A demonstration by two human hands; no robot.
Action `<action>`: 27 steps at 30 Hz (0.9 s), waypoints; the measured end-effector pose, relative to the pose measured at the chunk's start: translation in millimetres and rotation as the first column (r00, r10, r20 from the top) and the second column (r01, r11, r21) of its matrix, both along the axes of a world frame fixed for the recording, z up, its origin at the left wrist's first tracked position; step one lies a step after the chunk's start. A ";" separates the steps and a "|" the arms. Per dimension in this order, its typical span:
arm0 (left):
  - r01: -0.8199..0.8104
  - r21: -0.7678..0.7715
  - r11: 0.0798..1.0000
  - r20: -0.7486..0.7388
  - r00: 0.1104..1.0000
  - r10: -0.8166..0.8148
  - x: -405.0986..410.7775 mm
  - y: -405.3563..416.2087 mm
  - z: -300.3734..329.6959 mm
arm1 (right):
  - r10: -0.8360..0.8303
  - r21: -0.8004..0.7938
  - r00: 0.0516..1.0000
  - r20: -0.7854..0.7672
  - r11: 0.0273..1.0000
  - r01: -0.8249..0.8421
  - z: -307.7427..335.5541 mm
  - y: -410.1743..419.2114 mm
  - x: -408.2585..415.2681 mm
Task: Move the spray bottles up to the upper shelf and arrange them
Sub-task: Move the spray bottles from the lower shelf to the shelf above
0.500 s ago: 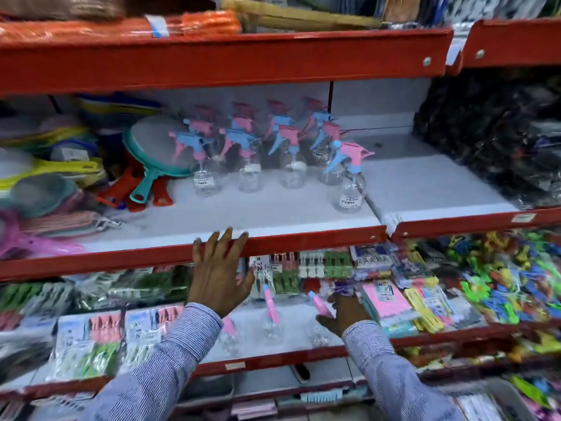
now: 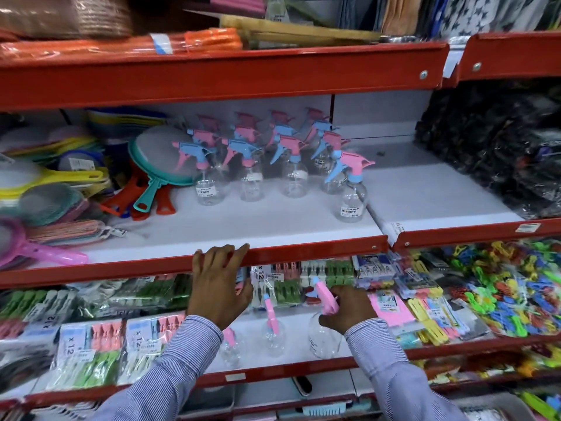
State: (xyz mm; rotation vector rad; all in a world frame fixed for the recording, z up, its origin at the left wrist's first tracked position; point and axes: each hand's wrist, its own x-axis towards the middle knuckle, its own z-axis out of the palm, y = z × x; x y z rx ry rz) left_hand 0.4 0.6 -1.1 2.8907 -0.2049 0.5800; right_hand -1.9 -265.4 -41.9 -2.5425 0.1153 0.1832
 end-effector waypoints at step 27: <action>-0.034 -0.097 0.995 -0.017 0.999 0.032 2.7 -5.0 10.7 | -0.339 0.313 0.766 0.546 0.931 0.189 147.2 71.1 116.0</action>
